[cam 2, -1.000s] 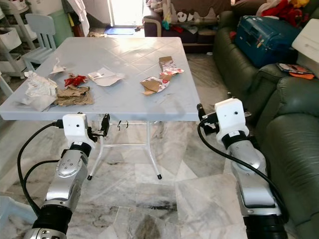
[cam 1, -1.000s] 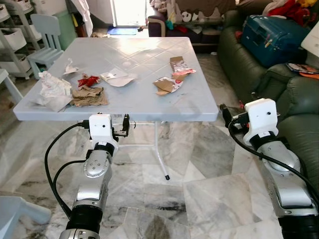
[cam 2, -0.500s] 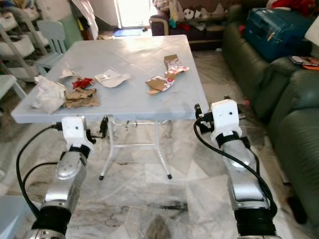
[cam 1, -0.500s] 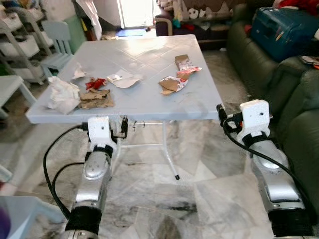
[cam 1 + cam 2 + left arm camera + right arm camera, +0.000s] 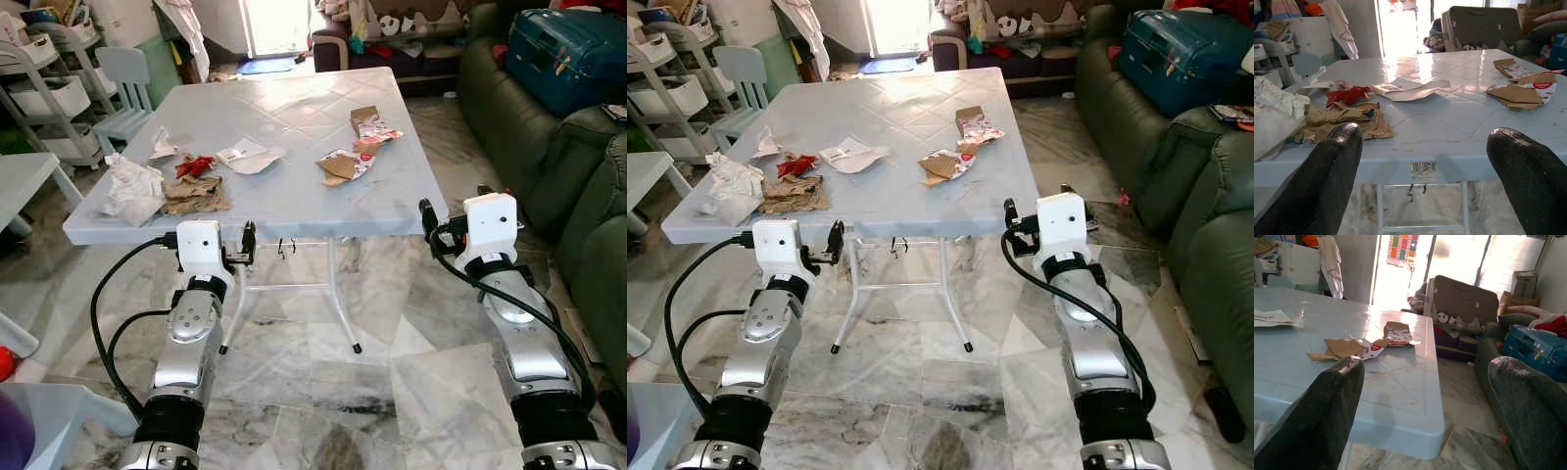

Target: Picking trash to rubbish bin

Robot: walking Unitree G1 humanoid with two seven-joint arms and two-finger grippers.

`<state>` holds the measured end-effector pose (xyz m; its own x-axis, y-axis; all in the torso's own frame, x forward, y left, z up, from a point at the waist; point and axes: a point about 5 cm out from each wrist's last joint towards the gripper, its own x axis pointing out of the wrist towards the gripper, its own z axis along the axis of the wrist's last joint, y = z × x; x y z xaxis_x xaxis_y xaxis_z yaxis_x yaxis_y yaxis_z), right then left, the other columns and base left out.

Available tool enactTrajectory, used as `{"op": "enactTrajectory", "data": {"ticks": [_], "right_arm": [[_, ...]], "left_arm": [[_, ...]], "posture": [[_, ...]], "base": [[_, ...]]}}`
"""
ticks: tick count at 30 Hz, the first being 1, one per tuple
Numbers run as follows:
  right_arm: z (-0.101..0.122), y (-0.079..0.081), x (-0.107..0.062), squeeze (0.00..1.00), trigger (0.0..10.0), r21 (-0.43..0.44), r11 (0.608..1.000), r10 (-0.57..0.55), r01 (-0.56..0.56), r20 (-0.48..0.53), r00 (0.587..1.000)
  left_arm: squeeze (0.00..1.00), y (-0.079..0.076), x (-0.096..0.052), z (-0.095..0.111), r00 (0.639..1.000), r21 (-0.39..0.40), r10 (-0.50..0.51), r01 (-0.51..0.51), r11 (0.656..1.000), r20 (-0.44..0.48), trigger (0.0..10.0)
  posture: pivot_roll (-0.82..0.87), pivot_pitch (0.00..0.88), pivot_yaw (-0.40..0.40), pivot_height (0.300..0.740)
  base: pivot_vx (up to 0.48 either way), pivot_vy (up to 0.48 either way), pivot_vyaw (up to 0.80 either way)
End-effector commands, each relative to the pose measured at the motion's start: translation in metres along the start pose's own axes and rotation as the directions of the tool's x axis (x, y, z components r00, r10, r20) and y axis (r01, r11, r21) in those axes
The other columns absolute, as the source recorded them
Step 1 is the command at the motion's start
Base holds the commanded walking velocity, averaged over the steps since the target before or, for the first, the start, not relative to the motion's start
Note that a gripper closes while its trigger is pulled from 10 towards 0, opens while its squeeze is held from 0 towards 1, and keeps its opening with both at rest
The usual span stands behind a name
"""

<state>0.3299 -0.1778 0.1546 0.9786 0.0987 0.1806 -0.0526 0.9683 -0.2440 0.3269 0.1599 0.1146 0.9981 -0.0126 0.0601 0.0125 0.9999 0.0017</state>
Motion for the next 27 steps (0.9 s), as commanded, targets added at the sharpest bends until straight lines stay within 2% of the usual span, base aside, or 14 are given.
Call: {"op": "enactTrajectory", "data": {"ticks": [1, 6, 11, 18, 27], "right_arm": [[0.002, -0.003, -0.001, 0.0, 10.0, 0.003, 1.0, -0.01, 0.01, 0.011, 1.0], [0.0, 0.001, -0.005, 0.0, 10.0, 0.001, 1.0, -0.001, 0.001, 0.007, 1.0], [-0.001, 0.011, -0.009, 0.0, 10.0, 0.018, 0.999, 0.029, -0.03, 0.004, 1.0], [0.0, 0.009, -0.009, 0.0, 10.0, 0.003, 0.999, 0.05, -0.05, 0.0, 0.999], [0.003, 0.007, -0.007, 0.0, 10.0, -0.003, 0.999, 0.053, -0.053, 0.007, 0.999]], "left_arm": [[0.0, 0.005, -0.001, -0.003, 1.0, 0.005, 0.01, -0.01, 1.0, -0.014, 10.0], [0.0, 0.005, 0.001, -0.003, 1.0, 0.001, 0.016, -0.016, 1.0, -0.012, 10.0], [0.0, 0.003, 0.001, -0.005, 1.0, -0.001, 0.021, -0.021, 1.0, -0.016, 10.0], [0.0, -0.007, 0.004, -0.006, 1.0, -0.026, 0.025, -0.025, 0.999, -0.011, 10.0], [0.0, -0.01, 0.005, -0.009, 1.0, -0.029, 0.018, -0.019, 0.999, -0.011, 10.0]], "posture": [[-0.03, 0.0, 0.05, 0.74], [-0.03, 0.0, 0.045, 0.74], [-0.05, 0.0, 0.031, 0.74], [-0.07, 0.0, 0.002, 0.74], [-0.07, 0.0, 0.008, 0.74]], "base": [[0.0, 0.0, 0.0], [0.0, 0.0, 0.0], [0.0, 0.0, 0.0], [0.0, 0.0, 0.0], [0.0, 0.0, 0.0]]}}
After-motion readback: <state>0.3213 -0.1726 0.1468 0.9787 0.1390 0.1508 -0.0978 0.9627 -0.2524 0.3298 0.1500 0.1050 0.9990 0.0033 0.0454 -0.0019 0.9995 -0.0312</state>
